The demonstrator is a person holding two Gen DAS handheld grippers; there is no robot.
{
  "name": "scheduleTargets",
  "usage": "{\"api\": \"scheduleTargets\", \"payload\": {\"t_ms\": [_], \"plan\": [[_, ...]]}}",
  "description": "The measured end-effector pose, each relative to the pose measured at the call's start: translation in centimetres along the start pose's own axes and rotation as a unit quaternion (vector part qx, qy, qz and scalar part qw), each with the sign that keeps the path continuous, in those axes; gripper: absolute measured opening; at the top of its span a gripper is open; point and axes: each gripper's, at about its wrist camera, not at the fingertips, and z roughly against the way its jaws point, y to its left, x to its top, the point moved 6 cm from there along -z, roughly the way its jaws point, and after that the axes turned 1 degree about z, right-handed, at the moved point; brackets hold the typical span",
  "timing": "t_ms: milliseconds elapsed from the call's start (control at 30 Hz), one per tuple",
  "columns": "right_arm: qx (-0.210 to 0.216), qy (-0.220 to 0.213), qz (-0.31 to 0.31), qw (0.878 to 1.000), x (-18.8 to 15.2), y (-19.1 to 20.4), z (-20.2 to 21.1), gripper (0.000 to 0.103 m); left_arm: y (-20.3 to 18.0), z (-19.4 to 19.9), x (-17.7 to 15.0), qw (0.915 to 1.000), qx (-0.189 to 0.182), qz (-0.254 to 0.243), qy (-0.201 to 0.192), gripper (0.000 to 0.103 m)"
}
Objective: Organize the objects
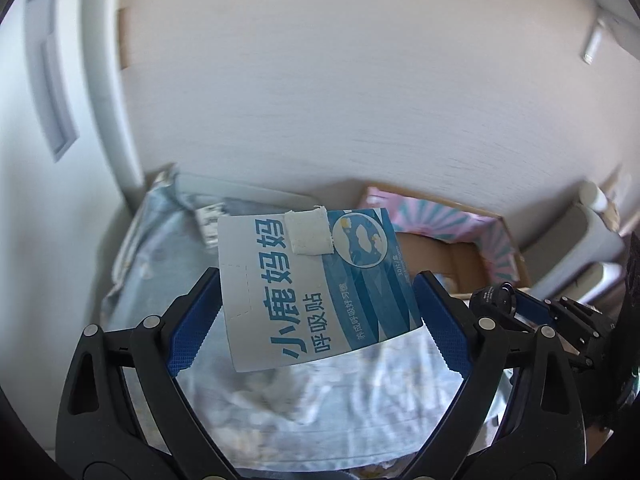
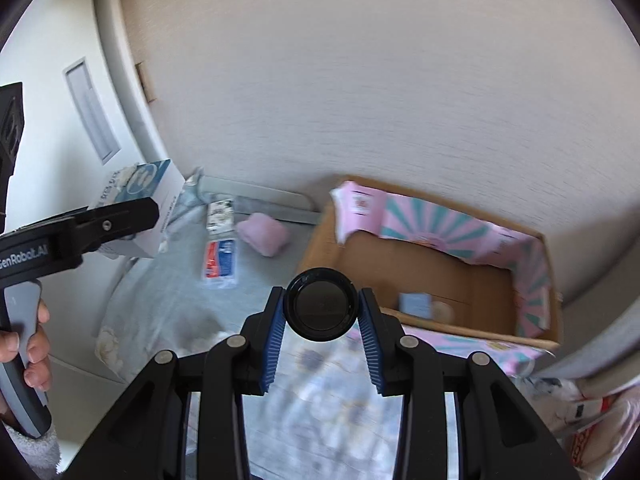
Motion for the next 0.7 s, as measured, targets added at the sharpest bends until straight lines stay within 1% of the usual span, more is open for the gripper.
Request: {"api": "scheduleTargets", "payload": {"t_ms": [233,267,300,333,400,433,500,533,567,600,667,700], "plan": [[-0.027,0.004,-0.031,0.999,-2.3,-5.5,2.9,0.033,-7.0,0.0,-0.6,0.9987,-0.036,-0.037,0.007,0.092],[-0.027,0.006,-0.033,0.999,-2.6,-6.1,3.0,0.033,-8.0,-0.4,-0.8,0.9983,-0.041,-0.040,0.009,0.077],[-0.031,0.008,-0.036,0.999,-2.8,-6.7,3.2,0.033,-8.8,-0.8,-0.9,0.9978,-0.045,-0.046,0.014,0.048],[-0.035,0.010,-0.039,0.999,-3.1,-7.5,3.5,0.033,-9.7,-1.4,-1.1,0.9969,-0.055,-0.050,0.027,0.048],[-0.038,0.017,-0.046,0.998,-3.4,-8.7,3.5,0.033,-10.8,-3.2,-1.3,0.9963,-0.074,-0.027,0.035,0.048],[-0.033,0.023,-0.051,0.998,-3.6,-9.2,3.2,0.033,-11.1,-4.3,-1.5,0.9958,-0.078,-0.027,0.038,0.048],[-0.022,0.026,-0.057,0.998,-3.9,-10.2,2.4,0.033,-11.0,-6.7,-2.6,0.9950,-0.059,-0.032,0.073,0.048],[-0.019,0.025,-0.056,0.998,-4.1,-10.6,2.1,0.033,-10.9,-7.1,-3.4,0.9942,-0.067,-0.019,0.082,0.048],[-0.016,0.018,-0.054,0.998,-4.6,-11.1,1.7,0.033,-11.1,-7.6,-4.4,0.9926,-0.076,-0.018,0.093,0.048],[0.026,0.013,-0.020,0.999,-5.3,-11.4,1.3,0.033,-11.3,-8.3,-5.5,0.9912,-0.073,-0.030,0.106,0.048],[0.033,0.052,-0.067,0.996,-7.4,-13.1,-0.8,0.033,-12.0,-9.4,-7.2,0.9888,-0.051,-0.067,0.124,0.048],[0.039,0.061,-0.091,0.993,-8.3,-13.8,-1.4,0.033,-12.2,-9.7,-7.7,0.9875,-0.048,-0.079,0.128,0.051]]}}
